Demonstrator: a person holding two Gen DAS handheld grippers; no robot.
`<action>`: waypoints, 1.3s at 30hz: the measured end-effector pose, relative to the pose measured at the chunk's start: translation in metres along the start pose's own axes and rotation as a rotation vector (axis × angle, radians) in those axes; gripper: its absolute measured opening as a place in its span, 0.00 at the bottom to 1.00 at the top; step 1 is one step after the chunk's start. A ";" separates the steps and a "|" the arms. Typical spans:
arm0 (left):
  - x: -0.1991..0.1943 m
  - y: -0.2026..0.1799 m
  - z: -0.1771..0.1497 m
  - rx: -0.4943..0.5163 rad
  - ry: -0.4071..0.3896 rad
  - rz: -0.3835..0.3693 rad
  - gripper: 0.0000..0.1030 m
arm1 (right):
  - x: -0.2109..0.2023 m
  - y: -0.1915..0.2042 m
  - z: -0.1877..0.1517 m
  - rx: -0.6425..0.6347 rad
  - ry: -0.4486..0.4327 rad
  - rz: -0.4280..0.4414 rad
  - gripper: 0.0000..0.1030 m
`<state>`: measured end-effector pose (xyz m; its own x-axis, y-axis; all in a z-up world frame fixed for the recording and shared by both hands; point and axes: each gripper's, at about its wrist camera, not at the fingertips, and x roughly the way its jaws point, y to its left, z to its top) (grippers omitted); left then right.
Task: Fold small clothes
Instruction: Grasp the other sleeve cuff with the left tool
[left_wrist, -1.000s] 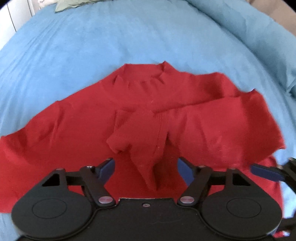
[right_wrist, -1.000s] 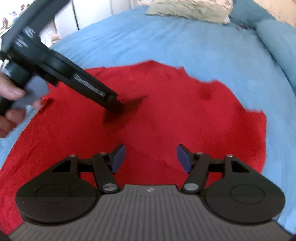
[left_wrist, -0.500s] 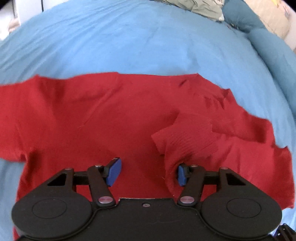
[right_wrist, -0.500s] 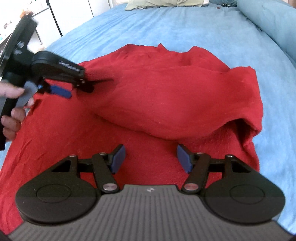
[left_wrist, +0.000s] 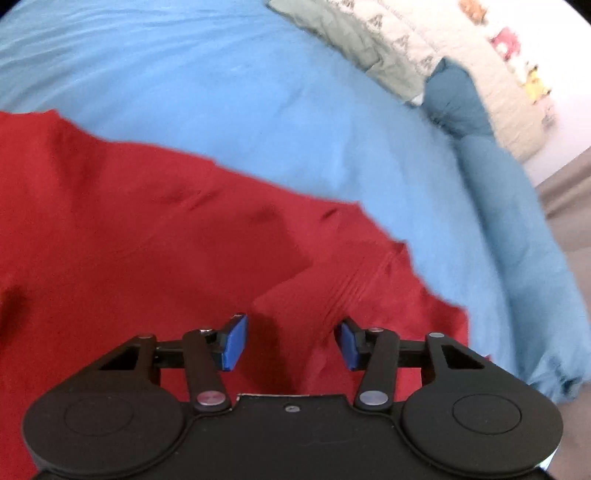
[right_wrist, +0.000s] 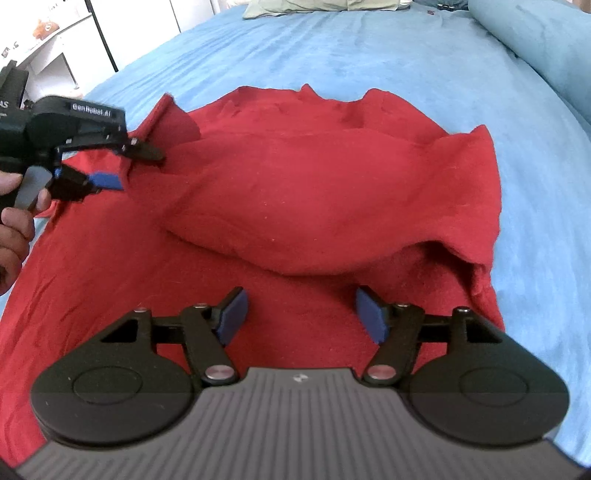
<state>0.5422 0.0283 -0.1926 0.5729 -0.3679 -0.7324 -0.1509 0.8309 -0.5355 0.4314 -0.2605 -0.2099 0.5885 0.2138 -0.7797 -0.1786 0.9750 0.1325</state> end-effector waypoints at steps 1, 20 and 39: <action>0.002 0.000 0.005 -0.007 -0.010 0.023 0.54 | 0.000 0.000 0.000 0.001 0.001 -0.001 0.80; 0.048 -0.072 0.043 0.578 0.238 0.248 0.08 | 0.007 0.004 0.005 -0.001 0.008 -0.015 0.83; -0.020 0.072 -0.002 0.079 -0.116 0.154 0.53 | 0.000 -0.006 0.005 0.036 -0.007 -0.058 0.83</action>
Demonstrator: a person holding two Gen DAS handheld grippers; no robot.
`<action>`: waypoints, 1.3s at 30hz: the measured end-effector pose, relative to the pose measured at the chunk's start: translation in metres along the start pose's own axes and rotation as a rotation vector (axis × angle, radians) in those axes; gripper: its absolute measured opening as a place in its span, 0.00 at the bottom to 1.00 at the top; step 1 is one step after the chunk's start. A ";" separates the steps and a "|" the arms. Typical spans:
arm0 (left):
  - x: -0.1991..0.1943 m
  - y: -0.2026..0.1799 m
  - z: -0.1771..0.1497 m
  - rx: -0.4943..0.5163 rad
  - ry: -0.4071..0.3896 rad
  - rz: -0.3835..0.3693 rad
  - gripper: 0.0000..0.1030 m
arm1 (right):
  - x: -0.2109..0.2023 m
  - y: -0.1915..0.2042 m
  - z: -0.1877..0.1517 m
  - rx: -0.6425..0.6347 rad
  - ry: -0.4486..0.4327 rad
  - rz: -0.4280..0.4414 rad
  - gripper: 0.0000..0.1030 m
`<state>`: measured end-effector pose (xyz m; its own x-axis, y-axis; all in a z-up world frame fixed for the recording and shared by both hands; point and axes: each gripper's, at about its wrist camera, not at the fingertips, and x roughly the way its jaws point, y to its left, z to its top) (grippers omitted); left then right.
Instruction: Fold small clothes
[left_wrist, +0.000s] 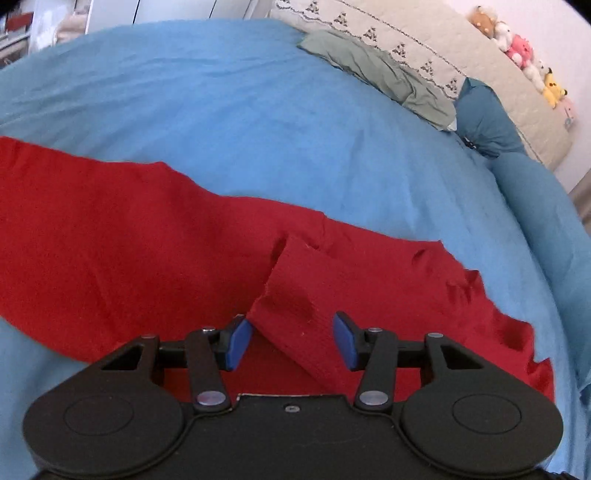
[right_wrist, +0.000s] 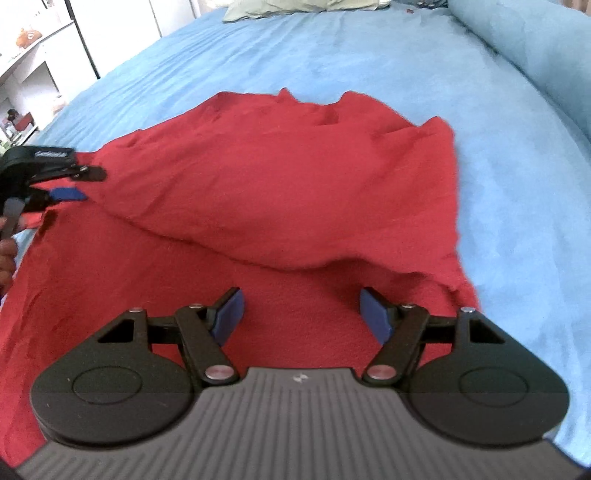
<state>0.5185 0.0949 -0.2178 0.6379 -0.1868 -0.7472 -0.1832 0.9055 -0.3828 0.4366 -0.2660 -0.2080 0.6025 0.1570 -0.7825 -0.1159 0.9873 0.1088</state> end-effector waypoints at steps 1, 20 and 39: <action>0.002 -0.001 0.003 0.002 0.010 -0.005 0.53 | -0.001 -0.003 0.000 0.003 -0.002 -0.009 0.83; -0.029 -0.009 -0.012 0.197 -0.013 0.183 0.16 | -0.009 -0.040 -0.003 0.124 -0.015 -0.118 0.83; -0.030 -0.049 -0.030 0.362 0.074 0.075 1.00 | -0.017 -0.011 0.022 -0.006 -0.099 -0.087 1.00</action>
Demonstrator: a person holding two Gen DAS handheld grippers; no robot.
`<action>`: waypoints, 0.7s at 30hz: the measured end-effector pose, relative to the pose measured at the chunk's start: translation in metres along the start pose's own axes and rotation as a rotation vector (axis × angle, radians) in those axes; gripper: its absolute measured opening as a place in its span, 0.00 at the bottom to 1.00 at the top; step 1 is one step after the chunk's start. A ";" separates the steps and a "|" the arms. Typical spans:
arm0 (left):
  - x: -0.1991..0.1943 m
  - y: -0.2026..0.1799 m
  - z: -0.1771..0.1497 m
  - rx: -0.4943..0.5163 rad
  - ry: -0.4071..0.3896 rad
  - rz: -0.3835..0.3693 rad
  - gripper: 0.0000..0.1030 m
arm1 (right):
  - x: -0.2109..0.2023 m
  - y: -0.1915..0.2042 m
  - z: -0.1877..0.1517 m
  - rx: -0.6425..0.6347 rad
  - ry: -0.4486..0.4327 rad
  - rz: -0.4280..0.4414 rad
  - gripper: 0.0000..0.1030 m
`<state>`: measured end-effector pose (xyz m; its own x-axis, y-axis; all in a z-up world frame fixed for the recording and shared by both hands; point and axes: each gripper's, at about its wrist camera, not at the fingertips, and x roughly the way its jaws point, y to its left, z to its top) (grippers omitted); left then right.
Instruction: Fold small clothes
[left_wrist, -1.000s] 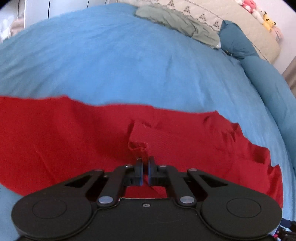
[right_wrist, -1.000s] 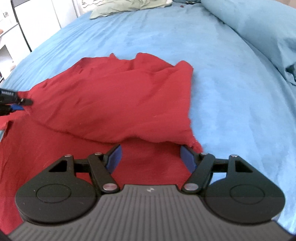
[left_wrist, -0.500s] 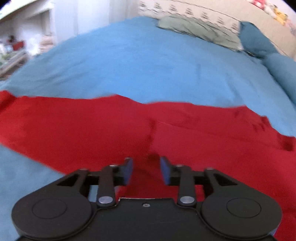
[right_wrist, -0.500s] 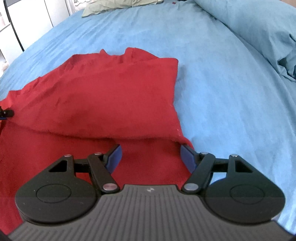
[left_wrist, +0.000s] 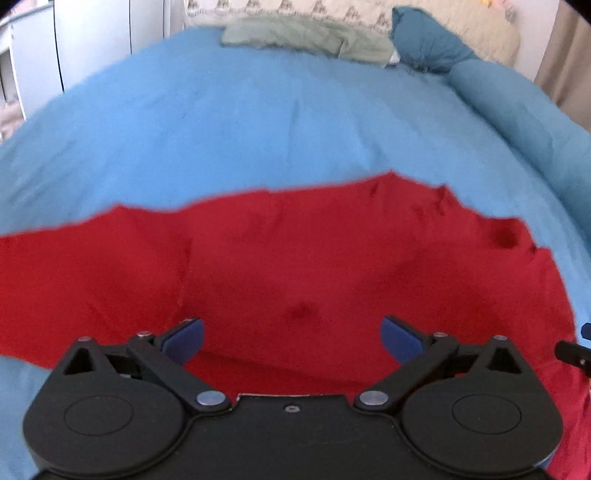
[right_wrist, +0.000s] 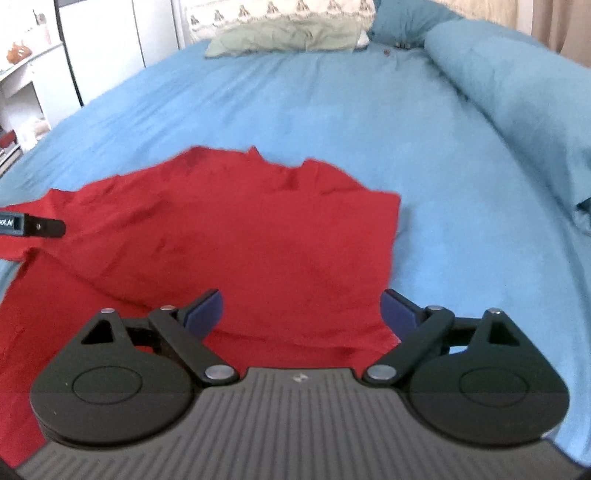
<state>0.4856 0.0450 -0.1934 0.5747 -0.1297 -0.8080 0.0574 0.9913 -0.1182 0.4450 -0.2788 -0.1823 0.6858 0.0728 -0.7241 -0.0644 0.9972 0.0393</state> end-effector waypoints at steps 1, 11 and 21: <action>0.007 0.001 -0.004 -0.003 0.021 0.000 1.00 | 0.009 -0.001 -0.002 0.016 0.018 -0.003 1.00; -0.032 0.007 -0.008 0.003 -0.040 -0.020 0.99 | 0.012 -0.005 -0.008 0.005 0.019 -0.032 1.00; -0.196 0.079 0.014 0.017 -0.256 0.085 1.00 | -0.112 0.068 0.043 -0.059 -0.187 0.043 1.00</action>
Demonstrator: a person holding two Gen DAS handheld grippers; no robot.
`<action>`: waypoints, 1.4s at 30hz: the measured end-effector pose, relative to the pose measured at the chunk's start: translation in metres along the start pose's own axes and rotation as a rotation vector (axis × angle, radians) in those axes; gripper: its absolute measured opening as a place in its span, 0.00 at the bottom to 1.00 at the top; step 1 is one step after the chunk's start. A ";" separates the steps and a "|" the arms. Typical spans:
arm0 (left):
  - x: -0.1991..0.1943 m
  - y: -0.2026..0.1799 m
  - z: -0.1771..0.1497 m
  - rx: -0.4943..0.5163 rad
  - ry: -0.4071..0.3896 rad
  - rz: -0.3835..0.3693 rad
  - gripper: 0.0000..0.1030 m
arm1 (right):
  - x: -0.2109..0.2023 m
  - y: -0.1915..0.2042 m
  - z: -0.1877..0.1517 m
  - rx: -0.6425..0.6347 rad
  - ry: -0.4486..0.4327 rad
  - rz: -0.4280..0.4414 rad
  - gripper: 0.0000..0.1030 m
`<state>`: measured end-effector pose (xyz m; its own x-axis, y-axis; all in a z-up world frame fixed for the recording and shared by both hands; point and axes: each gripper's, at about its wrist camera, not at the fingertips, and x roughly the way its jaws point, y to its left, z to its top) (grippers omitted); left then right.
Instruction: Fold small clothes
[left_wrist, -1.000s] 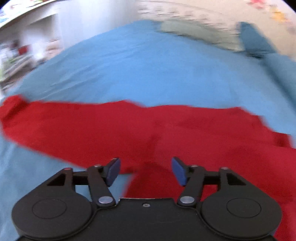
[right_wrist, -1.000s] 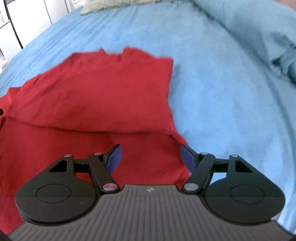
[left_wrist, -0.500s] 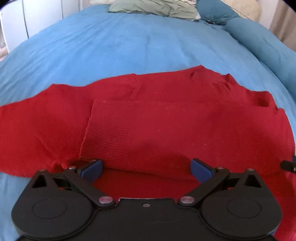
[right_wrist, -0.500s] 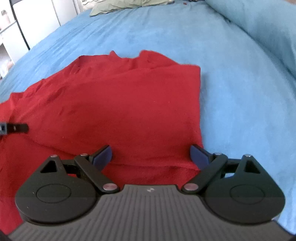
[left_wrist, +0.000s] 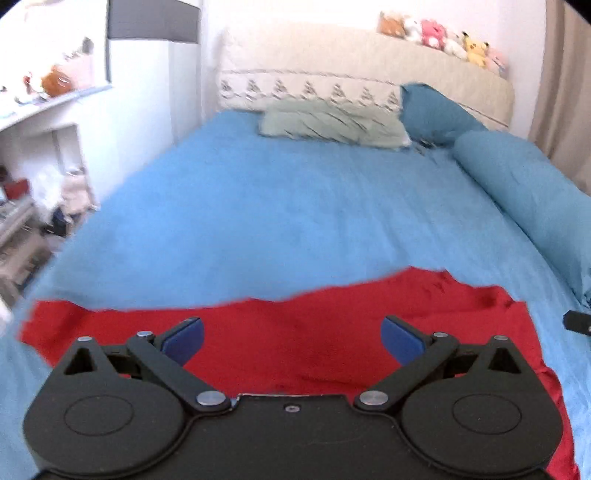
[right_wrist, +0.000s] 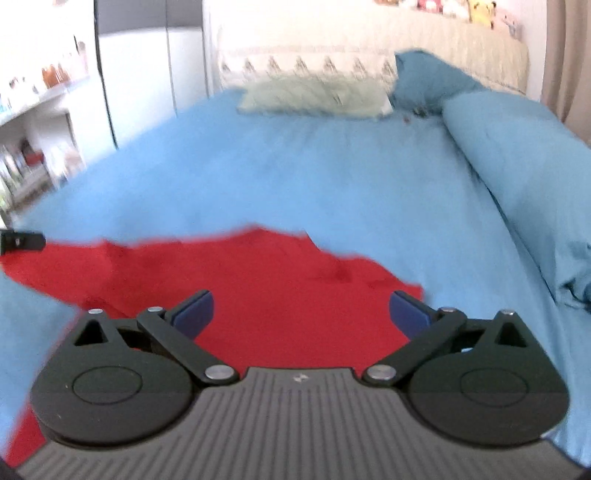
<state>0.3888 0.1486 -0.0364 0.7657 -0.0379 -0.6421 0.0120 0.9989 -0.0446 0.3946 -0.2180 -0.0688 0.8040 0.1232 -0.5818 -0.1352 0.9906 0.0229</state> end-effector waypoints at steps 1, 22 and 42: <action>-0.007 0.015 0.003 -0.010 0.006 0.019 1.00 | -0.006 0.009 0.007 0.011 0.000 0.014 1.00; 0.120 0.318 -0.073 -0.499 0.177 0.154 0.56 | 0.061 0.203 -0.004 0.214 0.145 -0.013 1.00; 0.117 0.271 -0.022 -0.291 0.075 0.242 0.08 | 0.076 0.185 -0.008 0.299 0.134 -0.063 1.00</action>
<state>0.4680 0.4142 -0.1404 0.6750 0.1857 -0.7141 -0.3549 0.9302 -0.0936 0.4260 -0.0260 -0.1154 0.7196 0.0714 -0.6907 0.1043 0.9723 0.2091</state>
